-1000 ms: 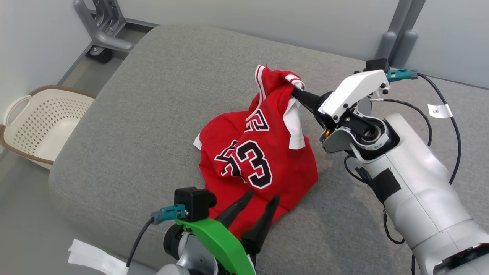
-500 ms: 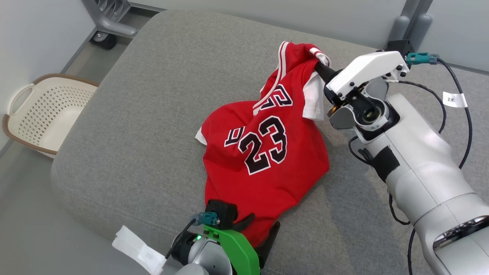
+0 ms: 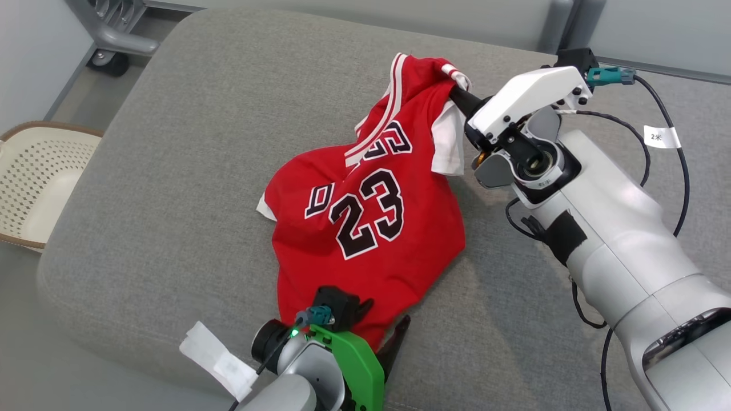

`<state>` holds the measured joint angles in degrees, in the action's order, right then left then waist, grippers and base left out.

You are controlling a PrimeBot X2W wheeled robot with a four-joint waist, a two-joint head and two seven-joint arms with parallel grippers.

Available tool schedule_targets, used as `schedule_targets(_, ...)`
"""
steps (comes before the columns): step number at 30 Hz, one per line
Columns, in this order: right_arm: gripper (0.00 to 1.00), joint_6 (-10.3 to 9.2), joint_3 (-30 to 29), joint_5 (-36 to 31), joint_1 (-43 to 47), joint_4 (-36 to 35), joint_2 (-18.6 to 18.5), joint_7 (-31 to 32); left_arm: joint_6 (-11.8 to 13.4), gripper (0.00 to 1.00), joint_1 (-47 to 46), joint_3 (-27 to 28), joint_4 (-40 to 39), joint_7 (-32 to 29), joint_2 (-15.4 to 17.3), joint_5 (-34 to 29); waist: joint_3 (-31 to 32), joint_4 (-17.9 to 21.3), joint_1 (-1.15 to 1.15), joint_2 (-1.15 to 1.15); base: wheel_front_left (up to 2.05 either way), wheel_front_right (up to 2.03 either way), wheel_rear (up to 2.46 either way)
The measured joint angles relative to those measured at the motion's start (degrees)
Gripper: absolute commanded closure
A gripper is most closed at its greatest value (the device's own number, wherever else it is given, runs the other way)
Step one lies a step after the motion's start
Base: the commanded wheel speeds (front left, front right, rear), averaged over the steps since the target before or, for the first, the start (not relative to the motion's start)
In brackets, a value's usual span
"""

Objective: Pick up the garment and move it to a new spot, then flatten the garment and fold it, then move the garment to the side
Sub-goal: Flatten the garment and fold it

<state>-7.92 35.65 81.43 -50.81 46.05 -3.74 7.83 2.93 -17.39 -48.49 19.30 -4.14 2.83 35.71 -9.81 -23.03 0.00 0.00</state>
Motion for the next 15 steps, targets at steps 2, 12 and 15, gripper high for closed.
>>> schedule_targets(2,1.00,0.00,0.63,0.79,-0.44,0.12,-0.02,-0.44,-0.45,0.00,-0.23,-1.01,1.30,0.48,-0.08,-0.07,-0.28,0.68,0.00,0.00,0.00,0.00,0.00)
schedule_targets(12,1.00,0.00,4.54,4.78,-2.41,0.68,-0.02,-2.33,-0.82,1.00,-3.39,-2.27,9.07,2.74,-0.13,-1.10,-1.22,3.55,0.00,0.00,0.00,0.00,0.00)
schedule_targets(15,1.00,0.00,5.17,4.93,-3.73,1.26,0.01,-3.16,-0.99,1.00,-4.04,-1.86,9.78,2.70,-0.15,-0.09,-1.66,4.03,0.00,0.00,0.00,0.00,0.00)
